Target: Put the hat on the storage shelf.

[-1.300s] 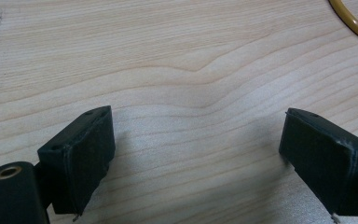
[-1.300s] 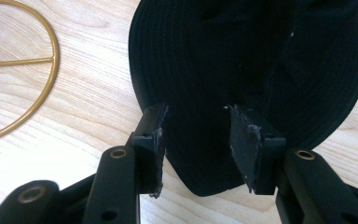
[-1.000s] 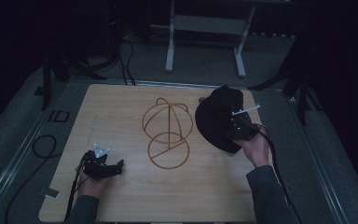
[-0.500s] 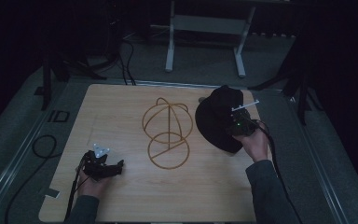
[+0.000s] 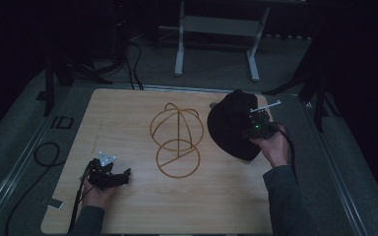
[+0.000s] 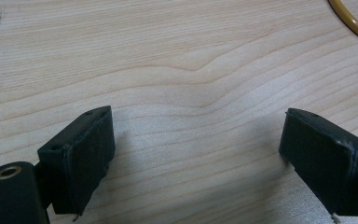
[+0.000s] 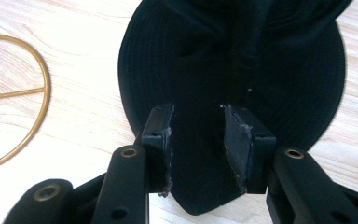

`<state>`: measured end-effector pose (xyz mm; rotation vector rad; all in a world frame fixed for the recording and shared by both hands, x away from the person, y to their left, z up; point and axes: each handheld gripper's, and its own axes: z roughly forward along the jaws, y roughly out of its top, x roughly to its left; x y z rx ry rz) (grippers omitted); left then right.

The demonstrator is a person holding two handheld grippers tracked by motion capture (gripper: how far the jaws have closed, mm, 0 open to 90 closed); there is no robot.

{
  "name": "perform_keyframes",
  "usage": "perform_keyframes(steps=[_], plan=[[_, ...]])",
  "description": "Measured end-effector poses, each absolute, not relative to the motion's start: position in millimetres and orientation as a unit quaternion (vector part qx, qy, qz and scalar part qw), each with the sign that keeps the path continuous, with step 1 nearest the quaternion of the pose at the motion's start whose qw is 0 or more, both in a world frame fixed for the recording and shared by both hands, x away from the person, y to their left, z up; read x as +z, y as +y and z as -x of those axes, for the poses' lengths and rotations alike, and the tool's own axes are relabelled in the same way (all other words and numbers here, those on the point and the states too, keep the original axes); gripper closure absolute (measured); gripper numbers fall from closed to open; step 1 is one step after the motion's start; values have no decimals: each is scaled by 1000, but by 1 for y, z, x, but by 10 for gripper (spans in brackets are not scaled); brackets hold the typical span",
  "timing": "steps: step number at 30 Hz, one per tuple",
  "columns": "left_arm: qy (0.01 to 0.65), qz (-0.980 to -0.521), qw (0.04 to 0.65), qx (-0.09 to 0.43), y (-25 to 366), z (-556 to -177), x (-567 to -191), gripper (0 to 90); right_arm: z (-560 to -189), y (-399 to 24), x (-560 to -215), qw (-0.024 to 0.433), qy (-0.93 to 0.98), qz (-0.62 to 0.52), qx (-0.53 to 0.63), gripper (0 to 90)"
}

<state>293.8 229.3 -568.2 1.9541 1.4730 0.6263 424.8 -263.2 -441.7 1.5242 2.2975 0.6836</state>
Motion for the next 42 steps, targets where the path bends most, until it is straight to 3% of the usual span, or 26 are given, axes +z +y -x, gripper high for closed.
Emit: perform_keyframes(steps=[17, 28, 42], plan=[[556, -737, 303, 236, 229, -294, -568, 108, -434, -263, -431, 151, 801, -536, 219, 556], [556, -737, 303, 236, 229, -294, -568, 108, -447, -267, -433, 149, 803, -539, 206, 434], [555, -738, 303, 236, 229, -294, -568, 108, -476, -261, -450, 136, 809, -545, 173, 430]])
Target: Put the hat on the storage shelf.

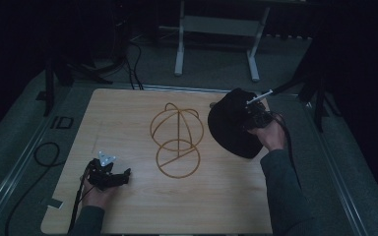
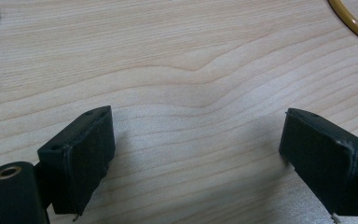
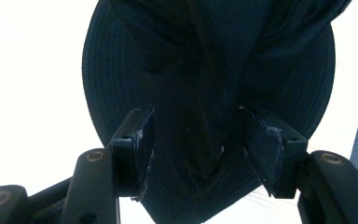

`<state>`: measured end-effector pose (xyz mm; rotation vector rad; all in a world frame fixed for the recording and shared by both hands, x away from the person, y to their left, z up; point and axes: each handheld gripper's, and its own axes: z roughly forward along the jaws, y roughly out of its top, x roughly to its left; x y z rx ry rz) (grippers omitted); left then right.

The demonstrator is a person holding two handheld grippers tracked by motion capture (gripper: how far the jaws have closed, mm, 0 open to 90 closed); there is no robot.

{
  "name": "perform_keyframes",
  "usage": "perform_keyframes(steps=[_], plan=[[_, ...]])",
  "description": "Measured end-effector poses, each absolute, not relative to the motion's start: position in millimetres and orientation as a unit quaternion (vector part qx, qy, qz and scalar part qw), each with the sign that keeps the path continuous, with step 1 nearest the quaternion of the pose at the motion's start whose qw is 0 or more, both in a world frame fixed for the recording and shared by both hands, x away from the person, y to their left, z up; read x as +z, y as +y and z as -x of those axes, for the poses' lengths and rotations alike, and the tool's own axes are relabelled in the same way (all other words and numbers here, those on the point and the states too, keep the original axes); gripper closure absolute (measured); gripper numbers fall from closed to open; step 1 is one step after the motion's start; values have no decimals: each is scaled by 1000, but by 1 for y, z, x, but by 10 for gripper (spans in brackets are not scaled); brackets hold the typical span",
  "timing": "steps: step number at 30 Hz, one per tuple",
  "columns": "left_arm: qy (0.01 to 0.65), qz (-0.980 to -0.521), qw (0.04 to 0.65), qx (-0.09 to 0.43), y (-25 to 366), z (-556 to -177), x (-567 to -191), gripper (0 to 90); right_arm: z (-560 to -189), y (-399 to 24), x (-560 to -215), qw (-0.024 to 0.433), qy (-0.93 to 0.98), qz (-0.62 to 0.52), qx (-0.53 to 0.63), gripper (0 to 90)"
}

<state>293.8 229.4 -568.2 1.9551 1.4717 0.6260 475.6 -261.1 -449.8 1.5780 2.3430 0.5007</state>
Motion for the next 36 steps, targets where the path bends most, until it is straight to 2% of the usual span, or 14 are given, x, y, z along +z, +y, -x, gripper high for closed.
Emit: perform_keyframes(steps=[9, 13, 16, 19, 25, 36], plan=[[555, -738, 303, 236, 229, -294, -568, 108, -489, -256, -459, 140, 810, -547, 162, 427], [554, -738, 303, 236, 230, -294, -568, 108, -496, -257, -464, 135, 809, -551, 156, 452], [554, -738, 303, 236, 230, -294, -568, 108, -501, -257, -466, 124, 808, -554, 157, 517], [554, -738, 303, 236, 230, -294, -568, 108, -503, -256, -466, 118, 809, -557, 147, 637], [554, -738, 303, 236, 230, -294, -568, 108, -504, -250, -461, 144, 814, -547, 129, 847], [555, -738, 303, 236, 230, -294, -568, 108, -490, -252, -451, 154, 817, -539, 135, 877]])
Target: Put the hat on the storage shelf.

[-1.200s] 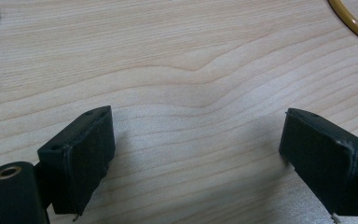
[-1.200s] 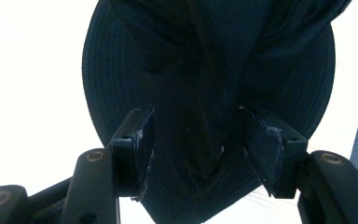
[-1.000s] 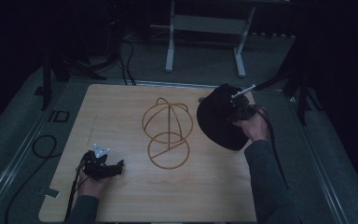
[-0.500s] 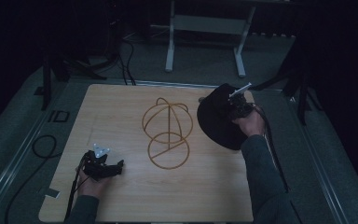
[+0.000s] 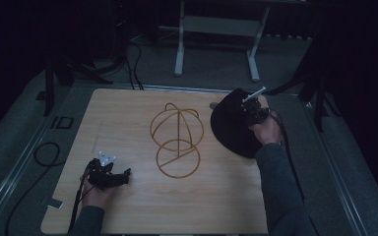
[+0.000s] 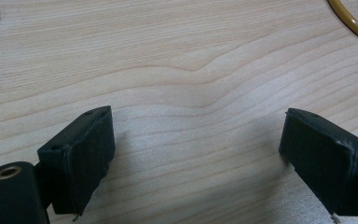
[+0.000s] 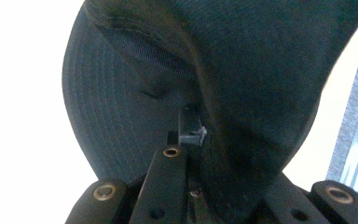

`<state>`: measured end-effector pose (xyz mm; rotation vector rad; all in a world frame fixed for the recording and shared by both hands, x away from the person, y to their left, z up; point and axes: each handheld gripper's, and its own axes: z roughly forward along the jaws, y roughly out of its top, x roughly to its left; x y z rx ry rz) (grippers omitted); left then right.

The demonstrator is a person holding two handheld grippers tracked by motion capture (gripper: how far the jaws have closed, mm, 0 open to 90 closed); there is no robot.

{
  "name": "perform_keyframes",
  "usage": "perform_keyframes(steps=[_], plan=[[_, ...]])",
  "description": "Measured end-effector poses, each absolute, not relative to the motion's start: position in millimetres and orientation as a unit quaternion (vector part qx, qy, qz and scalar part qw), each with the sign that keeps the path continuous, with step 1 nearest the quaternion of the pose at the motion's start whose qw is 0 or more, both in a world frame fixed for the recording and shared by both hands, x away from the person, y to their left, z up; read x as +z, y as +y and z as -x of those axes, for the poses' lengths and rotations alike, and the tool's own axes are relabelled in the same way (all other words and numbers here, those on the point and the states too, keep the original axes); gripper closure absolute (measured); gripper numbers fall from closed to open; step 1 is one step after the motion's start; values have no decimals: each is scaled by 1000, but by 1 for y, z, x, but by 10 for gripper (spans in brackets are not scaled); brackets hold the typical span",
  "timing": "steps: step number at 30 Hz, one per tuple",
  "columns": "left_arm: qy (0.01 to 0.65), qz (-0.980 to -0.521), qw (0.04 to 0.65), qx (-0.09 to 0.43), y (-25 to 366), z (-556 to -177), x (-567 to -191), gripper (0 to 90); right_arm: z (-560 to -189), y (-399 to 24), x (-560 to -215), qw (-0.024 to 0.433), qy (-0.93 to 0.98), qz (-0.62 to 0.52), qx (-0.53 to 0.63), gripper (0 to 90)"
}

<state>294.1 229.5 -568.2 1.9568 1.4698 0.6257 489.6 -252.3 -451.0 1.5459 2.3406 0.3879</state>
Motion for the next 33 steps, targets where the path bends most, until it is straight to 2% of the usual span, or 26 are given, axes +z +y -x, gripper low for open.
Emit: perform_keyframes(steps=[15, 33], plan=[[554, -739, 303, 236, 229, -294, -568, 107, -466, -252, -428, 157, 833, -504, 164, 878], [554, -739, 302, 236, 229, -295, -568, 108, -436, -231, -395, 158, 870, -432, 175, 879]])
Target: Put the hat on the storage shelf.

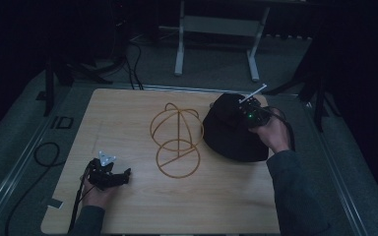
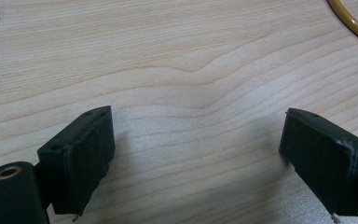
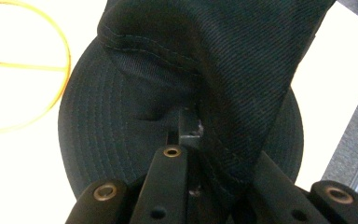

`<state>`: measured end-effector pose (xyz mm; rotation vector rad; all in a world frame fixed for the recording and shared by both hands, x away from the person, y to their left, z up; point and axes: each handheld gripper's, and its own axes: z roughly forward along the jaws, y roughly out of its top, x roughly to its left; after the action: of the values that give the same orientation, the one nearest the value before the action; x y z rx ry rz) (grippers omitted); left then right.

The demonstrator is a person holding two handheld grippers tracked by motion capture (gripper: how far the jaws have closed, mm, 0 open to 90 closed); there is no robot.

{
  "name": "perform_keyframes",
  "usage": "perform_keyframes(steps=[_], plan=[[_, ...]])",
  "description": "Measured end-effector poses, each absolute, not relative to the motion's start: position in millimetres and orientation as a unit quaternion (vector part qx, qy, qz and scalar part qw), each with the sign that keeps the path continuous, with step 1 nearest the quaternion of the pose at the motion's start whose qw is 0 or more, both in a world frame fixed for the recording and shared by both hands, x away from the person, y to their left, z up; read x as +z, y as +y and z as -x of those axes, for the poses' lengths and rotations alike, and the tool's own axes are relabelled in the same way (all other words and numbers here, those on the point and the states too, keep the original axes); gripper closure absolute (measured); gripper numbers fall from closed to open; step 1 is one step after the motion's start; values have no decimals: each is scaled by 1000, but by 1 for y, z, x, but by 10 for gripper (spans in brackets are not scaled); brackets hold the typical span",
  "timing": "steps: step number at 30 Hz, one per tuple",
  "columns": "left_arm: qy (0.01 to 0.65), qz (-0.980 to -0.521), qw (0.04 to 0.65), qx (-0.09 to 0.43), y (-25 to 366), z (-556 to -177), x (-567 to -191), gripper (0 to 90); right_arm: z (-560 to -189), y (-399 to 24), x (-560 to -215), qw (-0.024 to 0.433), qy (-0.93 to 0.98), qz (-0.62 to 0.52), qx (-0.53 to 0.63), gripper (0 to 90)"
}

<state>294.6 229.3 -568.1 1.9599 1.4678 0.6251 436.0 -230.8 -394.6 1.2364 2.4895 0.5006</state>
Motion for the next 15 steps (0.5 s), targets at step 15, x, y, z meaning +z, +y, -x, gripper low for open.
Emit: perform_keyframes(steps=[15], plan=[[554, -739, 303, 236, 229, -295, -568, 107, -415, -234, -367, 157, 874, -409, 213, 878]])
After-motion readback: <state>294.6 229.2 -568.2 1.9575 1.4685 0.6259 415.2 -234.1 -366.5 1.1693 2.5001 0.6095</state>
